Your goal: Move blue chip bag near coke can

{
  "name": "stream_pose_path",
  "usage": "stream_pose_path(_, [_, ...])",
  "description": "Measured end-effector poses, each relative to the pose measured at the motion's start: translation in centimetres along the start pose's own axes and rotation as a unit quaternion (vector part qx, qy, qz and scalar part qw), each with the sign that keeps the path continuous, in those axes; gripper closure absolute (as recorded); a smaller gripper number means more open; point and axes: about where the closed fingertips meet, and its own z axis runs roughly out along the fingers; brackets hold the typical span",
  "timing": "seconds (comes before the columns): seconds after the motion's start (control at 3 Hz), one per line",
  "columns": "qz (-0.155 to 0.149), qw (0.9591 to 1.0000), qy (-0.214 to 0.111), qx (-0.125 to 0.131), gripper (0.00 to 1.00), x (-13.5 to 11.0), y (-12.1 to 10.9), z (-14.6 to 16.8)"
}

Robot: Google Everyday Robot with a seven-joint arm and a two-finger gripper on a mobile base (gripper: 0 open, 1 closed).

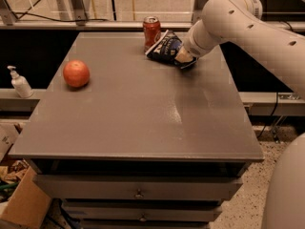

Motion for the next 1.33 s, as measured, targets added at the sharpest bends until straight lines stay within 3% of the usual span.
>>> stream_pose_path(0.33, [-0.006, 0.9999, 0.000, -0.009, 0.07, -0.5, 0.2, -0.1])
stream_pose_path(0.67, [-0.008, 0.9997, -0.008, -0.022, 0.00, -1.2, 0.6, -0.2])
stream_pose_path(1.0, [-0.010, 0.9986, -0.032, -0.041, 0.00, -2.1, 1.1, -0.8])
stream_pose_path(1.33, [0.007, 0.9968, -0.061, -0.052, 0.00, -1.6, 0.7, -2.8])
